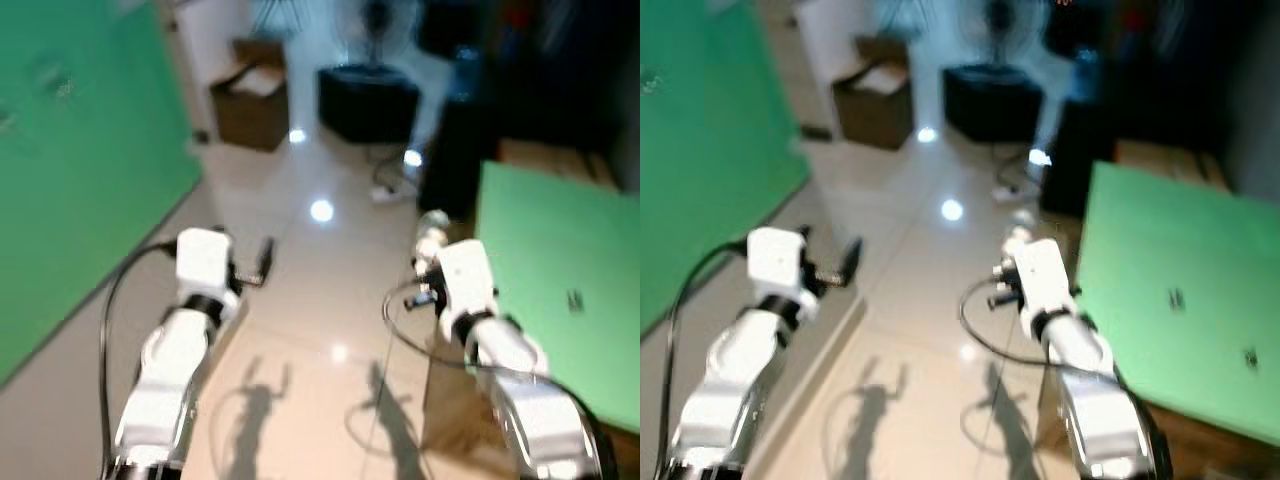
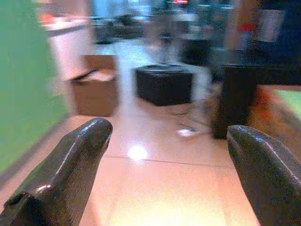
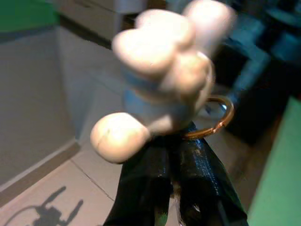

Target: Hang keys on a hook

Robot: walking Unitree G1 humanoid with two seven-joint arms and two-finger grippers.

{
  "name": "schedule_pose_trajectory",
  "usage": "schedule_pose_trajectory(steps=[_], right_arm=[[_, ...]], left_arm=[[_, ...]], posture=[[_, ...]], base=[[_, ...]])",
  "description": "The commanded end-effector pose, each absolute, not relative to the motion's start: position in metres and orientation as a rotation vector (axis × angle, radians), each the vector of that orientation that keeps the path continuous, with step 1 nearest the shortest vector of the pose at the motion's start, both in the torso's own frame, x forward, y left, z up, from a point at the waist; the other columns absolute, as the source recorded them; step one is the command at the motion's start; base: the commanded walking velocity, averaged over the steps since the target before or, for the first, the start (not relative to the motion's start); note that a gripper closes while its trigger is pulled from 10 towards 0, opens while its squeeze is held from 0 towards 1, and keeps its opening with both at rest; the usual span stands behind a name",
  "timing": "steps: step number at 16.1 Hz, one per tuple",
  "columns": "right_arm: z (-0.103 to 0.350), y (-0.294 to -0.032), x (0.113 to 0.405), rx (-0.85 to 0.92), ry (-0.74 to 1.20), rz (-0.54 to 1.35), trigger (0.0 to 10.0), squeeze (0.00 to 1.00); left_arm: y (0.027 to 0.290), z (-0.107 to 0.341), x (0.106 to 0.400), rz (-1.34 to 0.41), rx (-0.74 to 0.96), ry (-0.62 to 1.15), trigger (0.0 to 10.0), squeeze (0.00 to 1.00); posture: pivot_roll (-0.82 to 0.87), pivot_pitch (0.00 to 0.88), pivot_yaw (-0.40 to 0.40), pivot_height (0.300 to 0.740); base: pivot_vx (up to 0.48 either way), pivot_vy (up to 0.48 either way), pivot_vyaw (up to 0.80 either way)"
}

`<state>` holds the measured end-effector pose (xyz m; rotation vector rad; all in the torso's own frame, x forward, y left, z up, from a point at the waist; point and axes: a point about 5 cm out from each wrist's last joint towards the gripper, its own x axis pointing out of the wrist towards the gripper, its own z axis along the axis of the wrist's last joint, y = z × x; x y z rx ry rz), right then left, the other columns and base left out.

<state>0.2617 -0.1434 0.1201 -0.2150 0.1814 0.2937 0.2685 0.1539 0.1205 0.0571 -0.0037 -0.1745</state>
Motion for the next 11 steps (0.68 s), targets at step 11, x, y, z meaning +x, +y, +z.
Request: schedule_pose_trajectory(steps=[11], right_arm=[[0.112,-0.146,0.269,-0.108,0.174,0.278,10.0,0.0]], left_arm=[[0.144,0.133,0.275,-0.224,0.118,-0.058,10.0,0.0]], posture=[[-0.04,0.0,0.008,0.74]], base=[[0.0,0.0,0.8]])
